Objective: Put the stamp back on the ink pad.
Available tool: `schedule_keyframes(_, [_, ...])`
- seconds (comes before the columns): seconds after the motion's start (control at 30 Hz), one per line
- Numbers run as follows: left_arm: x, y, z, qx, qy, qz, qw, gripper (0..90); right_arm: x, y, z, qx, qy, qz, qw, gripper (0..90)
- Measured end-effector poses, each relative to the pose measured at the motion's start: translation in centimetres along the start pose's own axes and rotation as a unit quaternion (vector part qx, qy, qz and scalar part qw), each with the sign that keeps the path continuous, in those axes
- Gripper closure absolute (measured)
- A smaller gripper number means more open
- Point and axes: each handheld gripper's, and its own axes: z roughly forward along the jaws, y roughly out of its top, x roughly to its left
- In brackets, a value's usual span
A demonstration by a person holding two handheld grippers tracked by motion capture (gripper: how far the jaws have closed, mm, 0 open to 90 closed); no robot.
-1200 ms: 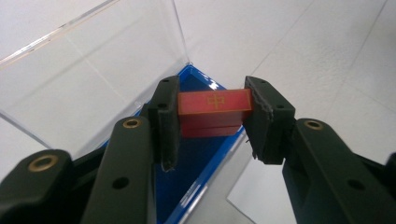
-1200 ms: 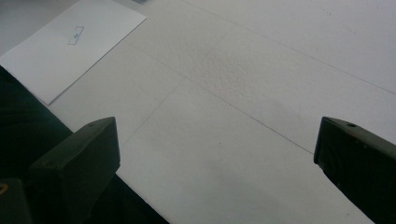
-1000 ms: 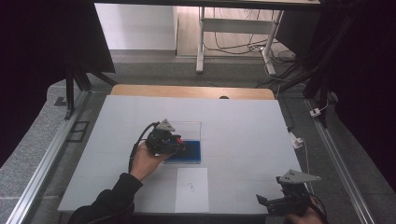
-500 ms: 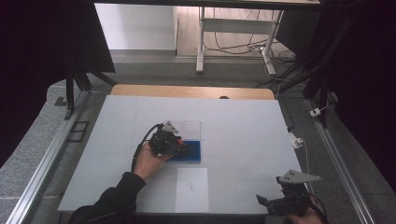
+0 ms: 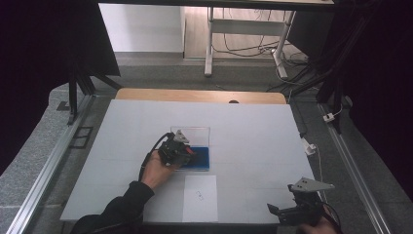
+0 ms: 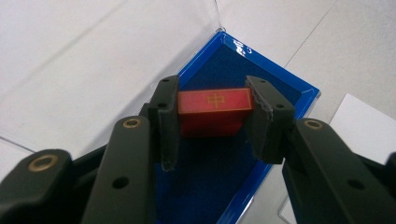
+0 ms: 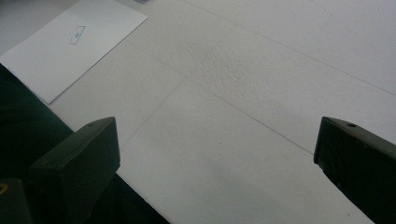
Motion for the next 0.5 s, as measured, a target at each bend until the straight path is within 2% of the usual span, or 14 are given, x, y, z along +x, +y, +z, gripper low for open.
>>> schedule_keyframes(0.37, [0.07, 0.08, -0.01, 0.004, -0.003, -0.012, 0.9999, 56.9, 0.00, 0.00, 0.01, 0.000, 0.000, 0.000, 1.0000, 0.8])
schedule_keyframes(0.5, [0.05, 0.09, 0.08, 0.004, -0.003, -0.018, 0.9998, 50.0, 0.00, 0.00, 0.00, 0.000, 0.000, 0.000, 1.0000, 0.8])
